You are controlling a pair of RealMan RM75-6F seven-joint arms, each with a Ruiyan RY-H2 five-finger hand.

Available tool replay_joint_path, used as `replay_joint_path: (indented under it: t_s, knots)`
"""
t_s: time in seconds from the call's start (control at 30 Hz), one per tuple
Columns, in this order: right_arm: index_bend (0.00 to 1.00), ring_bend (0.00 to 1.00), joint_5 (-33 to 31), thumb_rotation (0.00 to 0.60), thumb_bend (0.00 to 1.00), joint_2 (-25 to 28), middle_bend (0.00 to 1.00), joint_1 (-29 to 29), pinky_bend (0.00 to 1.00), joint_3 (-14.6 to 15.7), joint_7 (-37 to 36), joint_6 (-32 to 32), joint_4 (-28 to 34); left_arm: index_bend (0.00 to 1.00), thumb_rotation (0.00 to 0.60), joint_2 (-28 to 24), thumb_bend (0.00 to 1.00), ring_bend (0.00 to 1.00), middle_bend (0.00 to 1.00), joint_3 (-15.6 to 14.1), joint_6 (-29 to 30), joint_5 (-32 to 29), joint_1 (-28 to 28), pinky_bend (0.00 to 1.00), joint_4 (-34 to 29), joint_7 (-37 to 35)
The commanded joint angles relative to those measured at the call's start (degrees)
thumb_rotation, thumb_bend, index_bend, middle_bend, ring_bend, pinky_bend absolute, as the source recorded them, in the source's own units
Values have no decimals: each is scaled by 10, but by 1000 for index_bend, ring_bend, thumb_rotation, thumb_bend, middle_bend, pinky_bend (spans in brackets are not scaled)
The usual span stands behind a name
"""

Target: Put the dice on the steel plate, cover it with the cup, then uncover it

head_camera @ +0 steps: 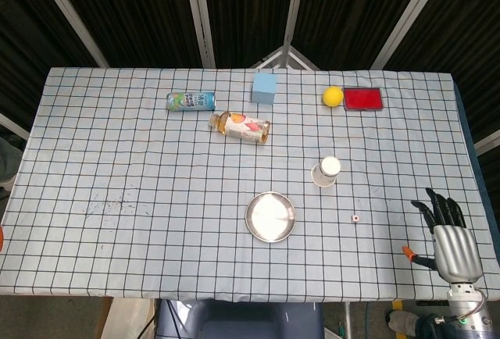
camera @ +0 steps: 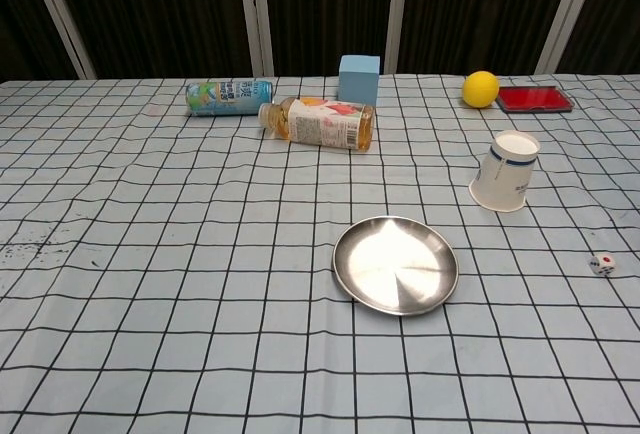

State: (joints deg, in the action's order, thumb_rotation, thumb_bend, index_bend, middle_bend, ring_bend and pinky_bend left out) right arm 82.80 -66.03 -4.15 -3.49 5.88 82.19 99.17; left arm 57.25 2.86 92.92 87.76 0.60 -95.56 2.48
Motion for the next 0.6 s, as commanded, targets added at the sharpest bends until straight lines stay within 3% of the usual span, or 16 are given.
replay_joint_path:
  t_s: [0.03, 0.2, 0.6]
  knots:
    - [232, 1, -12, 600, 157, -14, 23, -11, 0, 7, 6, -31, -2, 145, 600, 2, 838, 0, 0, -3, 4, 7, 2, 0, -4, 10]
    - [249, 1, -32, 600, 157, -34, 23, -41, 0, 10, -8, -100, -22, 145, 600, 5, 838, 0, 0, -5, -4, 6, -2, 0, -6, 20]
    - [318, 21, -119, 600, 157, -113, 35, -141, 0, -31, 47, -246, -122, 145, 600, 12, 837, 0, 0, 1, -23, -8, -12, 0, 0, 27]
